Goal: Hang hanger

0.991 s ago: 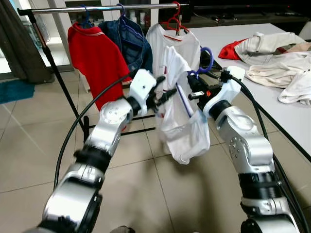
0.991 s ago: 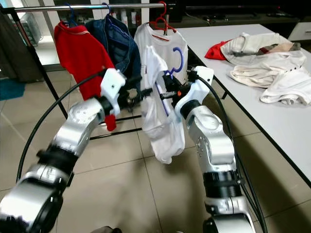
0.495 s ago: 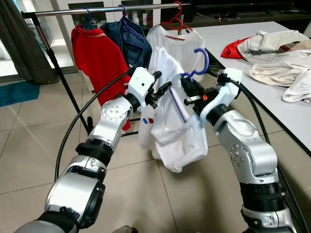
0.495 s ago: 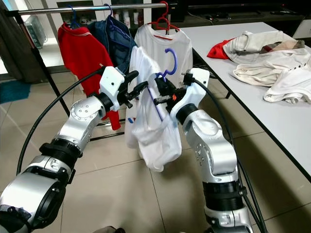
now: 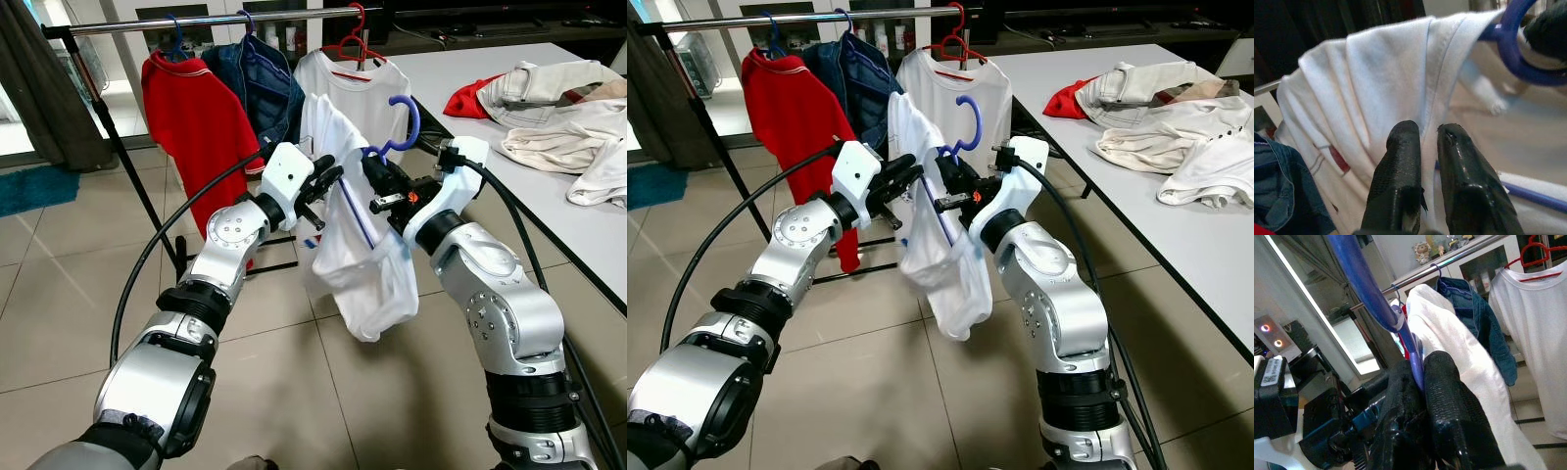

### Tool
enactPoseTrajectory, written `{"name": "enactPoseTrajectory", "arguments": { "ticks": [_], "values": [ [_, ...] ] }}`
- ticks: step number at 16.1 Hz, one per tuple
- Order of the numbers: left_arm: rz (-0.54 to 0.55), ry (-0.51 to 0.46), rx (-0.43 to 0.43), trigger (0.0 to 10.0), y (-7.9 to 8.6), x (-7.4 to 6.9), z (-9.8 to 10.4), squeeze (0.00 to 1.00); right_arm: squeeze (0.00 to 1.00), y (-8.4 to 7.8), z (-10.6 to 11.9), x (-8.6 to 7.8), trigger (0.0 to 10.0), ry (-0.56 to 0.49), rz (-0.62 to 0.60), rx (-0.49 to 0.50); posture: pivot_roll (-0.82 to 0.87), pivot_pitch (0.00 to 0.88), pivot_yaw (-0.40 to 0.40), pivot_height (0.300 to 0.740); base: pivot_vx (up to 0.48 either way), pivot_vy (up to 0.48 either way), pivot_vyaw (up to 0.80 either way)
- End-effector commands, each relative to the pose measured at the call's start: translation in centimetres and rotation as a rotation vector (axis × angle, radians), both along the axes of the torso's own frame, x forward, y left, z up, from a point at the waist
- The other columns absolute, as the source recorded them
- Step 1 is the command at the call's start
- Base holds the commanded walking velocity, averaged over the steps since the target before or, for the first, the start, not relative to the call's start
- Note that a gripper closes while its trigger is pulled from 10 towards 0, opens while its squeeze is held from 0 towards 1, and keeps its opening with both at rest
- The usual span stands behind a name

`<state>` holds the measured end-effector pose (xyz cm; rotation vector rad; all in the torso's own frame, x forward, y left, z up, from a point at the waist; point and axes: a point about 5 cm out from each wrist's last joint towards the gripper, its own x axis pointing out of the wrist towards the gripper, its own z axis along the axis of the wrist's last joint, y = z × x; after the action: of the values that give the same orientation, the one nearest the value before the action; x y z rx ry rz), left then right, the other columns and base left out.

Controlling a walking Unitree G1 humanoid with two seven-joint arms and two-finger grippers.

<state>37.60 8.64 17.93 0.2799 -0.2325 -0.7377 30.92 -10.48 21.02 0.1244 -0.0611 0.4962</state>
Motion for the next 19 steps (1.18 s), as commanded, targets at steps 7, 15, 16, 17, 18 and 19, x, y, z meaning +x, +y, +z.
{"name": "enactPoseTrajectory", "arguments": {
  "ticks": [7, 15, 16, 17, 18, 19],
  "values": [
    [-0.011, -0.005, -0.017, 0.0, 0.2, 0.1, 0.2, 0.0, 0.0, 0.2, 0.7, -0.4, 10.0, -0.019, 0.009, 0.022, -0.11, 0.0, 0.07, 0.74, 0.0, 0.0, 0.0],
    [-0.107, -0.037, -0.076, 0.0, 0.7, -1.4, 0.3, 0.0, 0.0, -1.0, -0.1, 0.0, 10.0, 0.028, -0.088, 0.022, -0.1, 0.0, 0.065, 0.74, 0.0, 0.0, 0.0],
    [-0.116, -0.053, -0.077, 0.0, 0.9, -1.5, 0.7, 0.0, 0.0, -1.2, -0.4, 0.1, 10.0, 0.036, -0.103, 0.021, -0.1, 0.0, 0.065, 0.74, 0.0, 0.0, 0.0],
    [-0.117, -0.06, -0.081, 0.0, 1.0, -1.6, 0.9, 0.0, 0.0, -1.3, -0.5, 0.1, 10.0, 0.039, -0.109, 0.02, -0.1, 0.0, 0.065, 0.74, 0.0, 0.0, 0.0],
    [-0.113, -0.074, -0.111, 0.0, 1.3, -1.9, 1.3, 0.0, 0.0, -1.4, -0.6, 0.1, 10.0, 0.045, -0.119, 0.02, -0.1, 0.0, 0.064, 0.74, 0.0, 0.0, 0.0],
    [-0.104, -0.075, -0.118, 0.0, 1.4, -2.0, 1.3, 0.0, 0.0, -1.4, -0.6, 0.1, 10.0, 0.047, -0.117, 0.018, -0.1, 0.0, 0.062, 0.74, 0.0, 0.0, 0.0]
  ]
}}
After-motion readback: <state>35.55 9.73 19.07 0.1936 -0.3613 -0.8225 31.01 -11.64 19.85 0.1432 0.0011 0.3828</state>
